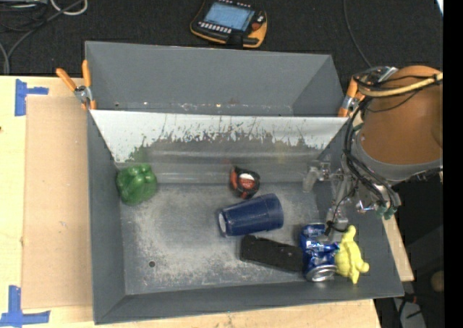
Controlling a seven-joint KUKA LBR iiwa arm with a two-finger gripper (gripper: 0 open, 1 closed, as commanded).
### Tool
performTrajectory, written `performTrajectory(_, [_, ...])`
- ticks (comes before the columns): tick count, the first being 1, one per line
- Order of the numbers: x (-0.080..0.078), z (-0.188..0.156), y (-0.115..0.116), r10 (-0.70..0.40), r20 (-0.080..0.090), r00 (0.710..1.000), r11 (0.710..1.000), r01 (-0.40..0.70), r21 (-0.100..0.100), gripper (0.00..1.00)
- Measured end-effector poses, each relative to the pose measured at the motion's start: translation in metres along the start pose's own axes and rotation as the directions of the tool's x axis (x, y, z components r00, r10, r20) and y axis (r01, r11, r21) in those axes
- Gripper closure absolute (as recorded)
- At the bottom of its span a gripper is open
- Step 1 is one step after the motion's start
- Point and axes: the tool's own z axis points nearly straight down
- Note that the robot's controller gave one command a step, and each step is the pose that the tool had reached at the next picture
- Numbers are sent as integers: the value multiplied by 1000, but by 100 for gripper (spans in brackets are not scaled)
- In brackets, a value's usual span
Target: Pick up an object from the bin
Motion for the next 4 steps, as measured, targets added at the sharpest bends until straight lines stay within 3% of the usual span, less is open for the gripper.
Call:
performTrajectory(1, [0, 0, 0, 0, 0, 1000, 1000, 0, 0, 0])
performTrajectory(2, [-15, 72, 15, -50, -7, 999, 999, 50, -2, 0])
performTrajectory(3, [-15, 93, 42, -91, 9, 996, 996, 91, 1, 0])
performTrajectory(4, [4, 124, 17, -111, 19, 994, 994, 111, 1, 0])
